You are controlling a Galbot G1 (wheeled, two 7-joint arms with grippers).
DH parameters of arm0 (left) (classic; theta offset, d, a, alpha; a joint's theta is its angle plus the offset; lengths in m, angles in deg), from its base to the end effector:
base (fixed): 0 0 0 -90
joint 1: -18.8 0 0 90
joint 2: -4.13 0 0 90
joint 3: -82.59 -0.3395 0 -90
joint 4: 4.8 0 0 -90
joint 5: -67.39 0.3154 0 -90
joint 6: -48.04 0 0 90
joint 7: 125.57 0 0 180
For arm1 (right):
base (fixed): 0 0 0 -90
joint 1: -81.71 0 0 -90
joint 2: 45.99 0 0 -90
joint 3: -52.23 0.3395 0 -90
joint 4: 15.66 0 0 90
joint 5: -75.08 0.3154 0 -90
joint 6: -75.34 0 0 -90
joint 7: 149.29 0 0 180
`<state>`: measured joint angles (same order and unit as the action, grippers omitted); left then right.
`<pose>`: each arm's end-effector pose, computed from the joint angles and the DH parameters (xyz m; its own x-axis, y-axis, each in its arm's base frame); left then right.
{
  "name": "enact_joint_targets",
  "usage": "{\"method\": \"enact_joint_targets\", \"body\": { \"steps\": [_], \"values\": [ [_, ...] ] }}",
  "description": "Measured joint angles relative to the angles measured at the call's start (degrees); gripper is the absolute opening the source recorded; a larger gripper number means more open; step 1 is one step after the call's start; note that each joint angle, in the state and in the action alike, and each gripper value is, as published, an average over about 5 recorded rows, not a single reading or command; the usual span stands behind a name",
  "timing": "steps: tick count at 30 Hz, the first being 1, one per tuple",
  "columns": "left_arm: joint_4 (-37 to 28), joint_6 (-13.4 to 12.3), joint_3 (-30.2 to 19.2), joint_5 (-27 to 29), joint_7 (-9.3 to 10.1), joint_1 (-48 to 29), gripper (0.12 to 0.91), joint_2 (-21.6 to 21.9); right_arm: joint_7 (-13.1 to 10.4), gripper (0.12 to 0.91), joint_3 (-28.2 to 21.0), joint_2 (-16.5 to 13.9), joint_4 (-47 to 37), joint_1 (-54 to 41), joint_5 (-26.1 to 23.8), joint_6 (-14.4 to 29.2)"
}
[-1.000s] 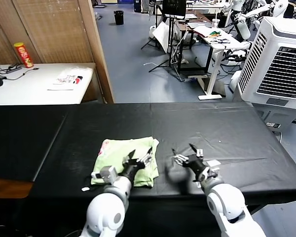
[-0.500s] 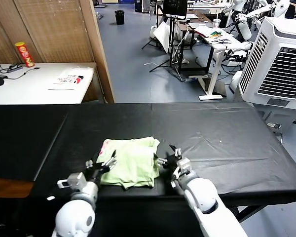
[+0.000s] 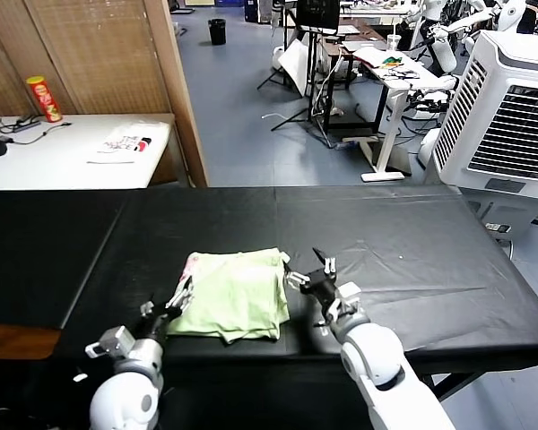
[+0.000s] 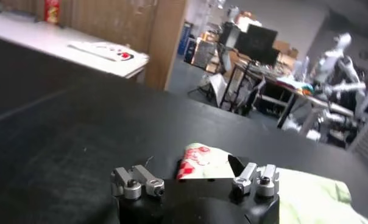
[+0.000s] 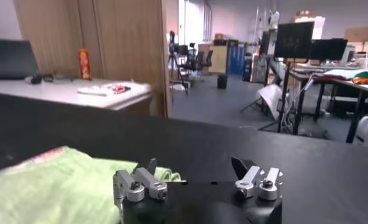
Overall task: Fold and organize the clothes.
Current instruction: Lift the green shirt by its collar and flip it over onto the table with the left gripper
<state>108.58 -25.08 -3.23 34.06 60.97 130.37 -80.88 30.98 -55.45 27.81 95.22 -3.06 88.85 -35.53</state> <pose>0.1907 0.0397 -0.3030 -0.9618 -0.0006 0.2738 -0.1223 0.8956 -0.4277 0.2574 0.0226 -0.2676 -0.9090 -0.3752 0.1814 -0.3819 0.9242 -0.0022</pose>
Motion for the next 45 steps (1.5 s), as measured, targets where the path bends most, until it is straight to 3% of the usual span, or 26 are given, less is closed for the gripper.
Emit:
{"method": "enact_joint_targets", "body": {
  "steps": [5,8,18,21,28,33,45],
  "values": [
    [-2.3,-1.0,0.1,-2.7,-0.45,-0.9,0.797,-1.0,0.1,0.798,0.5,-0.1,2.2,0.9,0.4,0.2],
    [-3.5,-1.1,0.2,-3.3,-0.52,-1.3,0.748,-1.5,0.2,0.798,0.6,-0.1,2.8,1.3,0.4,0.3],
    [-5.2,-0.2,0.4,-6.3,0.19,-2.3,0.225,-2.4,0.1,0.798,0.8,0.3,3.2,1.8,0.3,0.6],
    [-4.8,0.7,0.4,-5.2,0.9,-2.6,0.15,-2.3,-0.1,0.798,1.1,0.5,3.4,2.2,0.1,0.6],
    [-2.8,4.4,1.0,2.5,2.99,-3.0,0.141,0.3,-1.7,0.798,2.1,0.8,3.6,3.1,-2.3,-1.2],
    [-1.1,6.5,3.0,4.6,3.83,-3.2,0.141,4.2,-2.6,0.798,2.7,1.2,3.7,3.9,-4.8,-3.3],
    [-0.5,7.0,12.3,3.7,3.45,-0.7,0.141,20.5,-2.8,0.798,2.9,2.1,3.3,4.4,-6.0,-4.1]
  ]
}}
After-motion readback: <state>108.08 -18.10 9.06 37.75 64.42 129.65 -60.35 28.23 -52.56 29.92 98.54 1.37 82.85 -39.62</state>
